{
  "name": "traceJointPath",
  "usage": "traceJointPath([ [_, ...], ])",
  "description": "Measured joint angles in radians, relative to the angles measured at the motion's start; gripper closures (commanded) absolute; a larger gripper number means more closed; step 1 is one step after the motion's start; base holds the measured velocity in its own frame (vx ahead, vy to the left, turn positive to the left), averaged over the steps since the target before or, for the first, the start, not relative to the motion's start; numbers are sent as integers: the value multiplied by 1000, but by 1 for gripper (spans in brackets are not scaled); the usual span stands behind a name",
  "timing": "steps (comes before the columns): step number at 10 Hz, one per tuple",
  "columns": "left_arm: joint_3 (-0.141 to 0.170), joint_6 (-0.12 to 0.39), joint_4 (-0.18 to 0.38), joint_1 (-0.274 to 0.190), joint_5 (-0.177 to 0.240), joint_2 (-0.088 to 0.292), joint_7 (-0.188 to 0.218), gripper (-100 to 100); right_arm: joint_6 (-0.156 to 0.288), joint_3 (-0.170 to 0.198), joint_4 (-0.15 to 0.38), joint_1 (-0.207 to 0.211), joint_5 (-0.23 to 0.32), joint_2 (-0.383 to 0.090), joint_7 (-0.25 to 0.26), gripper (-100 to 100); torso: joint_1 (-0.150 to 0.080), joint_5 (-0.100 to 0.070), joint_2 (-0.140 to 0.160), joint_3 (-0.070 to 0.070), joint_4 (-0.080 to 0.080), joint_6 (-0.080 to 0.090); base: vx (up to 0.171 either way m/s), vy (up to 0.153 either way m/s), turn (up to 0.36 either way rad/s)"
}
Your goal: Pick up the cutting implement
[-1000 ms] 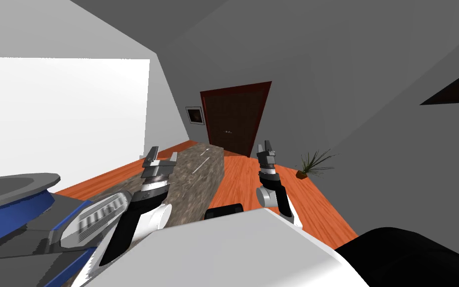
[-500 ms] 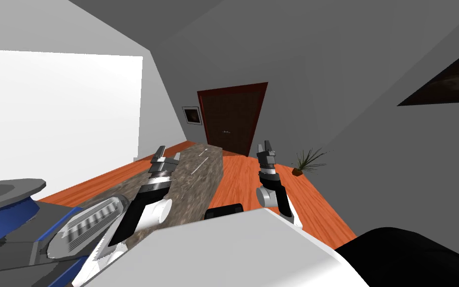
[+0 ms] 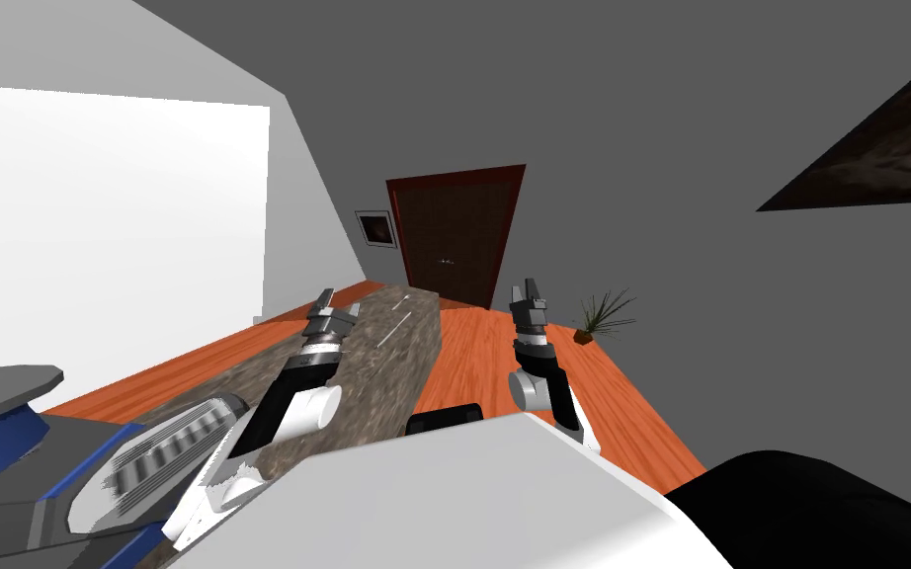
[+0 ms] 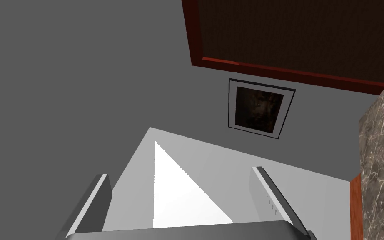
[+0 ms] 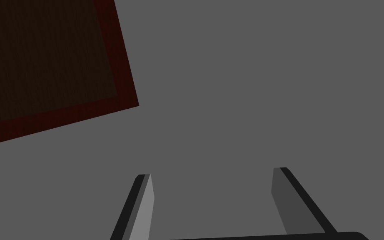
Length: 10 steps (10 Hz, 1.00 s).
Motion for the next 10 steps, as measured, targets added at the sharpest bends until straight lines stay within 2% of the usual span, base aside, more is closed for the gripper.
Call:
traceJointPath([
  [5,36,126,31,-58,18,11,53,-100,0,0,0,0,0,0,0,0,0,0,0,0,0,0,-9,14,-77],
  [10,85,261,93,-140,43,23,117,-100,0,0,0,0,0,0,0,0,0,0,0,0,0,0,-6,16,-74],
])
